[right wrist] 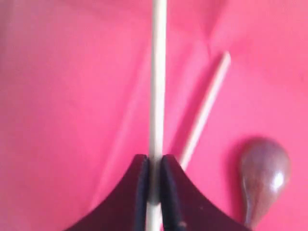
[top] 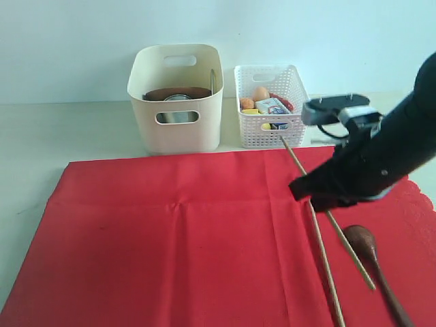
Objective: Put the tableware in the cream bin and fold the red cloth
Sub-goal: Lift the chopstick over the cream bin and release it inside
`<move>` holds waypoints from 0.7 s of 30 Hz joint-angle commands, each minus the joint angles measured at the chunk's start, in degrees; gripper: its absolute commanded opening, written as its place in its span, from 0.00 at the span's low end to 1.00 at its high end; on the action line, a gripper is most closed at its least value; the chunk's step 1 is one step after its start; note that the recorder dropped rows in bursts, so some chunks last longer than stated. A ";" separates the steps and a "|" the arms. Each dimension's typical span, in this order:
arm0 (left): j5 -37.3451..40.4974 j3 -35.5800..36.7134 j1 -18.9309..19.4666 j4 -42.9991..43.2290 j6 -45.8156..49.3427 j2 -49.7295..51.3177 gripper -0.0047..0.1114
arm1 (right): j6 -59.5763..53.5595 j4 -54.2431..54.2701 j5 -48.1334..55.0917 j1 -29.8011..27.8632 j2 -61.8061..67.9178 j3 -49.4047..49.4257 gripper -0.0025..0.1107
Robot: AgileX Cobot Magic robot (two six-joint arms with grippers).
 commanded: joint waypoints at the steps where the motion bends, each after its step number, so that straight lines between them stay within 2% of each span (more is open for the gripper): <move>1: -0.16 0.14 -0.24 0.04 -0.12 -0.39 0.04 | -9.45 9.11 -1.05 0.04 0.71 -9.97 0.02; 8: -0.16 0.14 -0.24 0.04 -0.12 -0.39 0.04 | -17.53 16.29 -0.24 0.04 8.14 -27.19 0.02; 13: -0.16 0.14 -0.24 0.04 -0.12 -0.39 0.04 | -42.36 40.95 -0.91 0.04 18.24 -40.94 0.02; 15: -0.16 0.14 -0.24 0.04 -0.12 -0.39 0.04 | -50.50 47.67 -3.77 0.04 22.79 -44.93 0.02; 21: -0.16 0.14 -0.24 0.04 -0.12 -0.39 0.04 | -68.87 59.08 -10.36 0.04 31.51 -51.07 0.02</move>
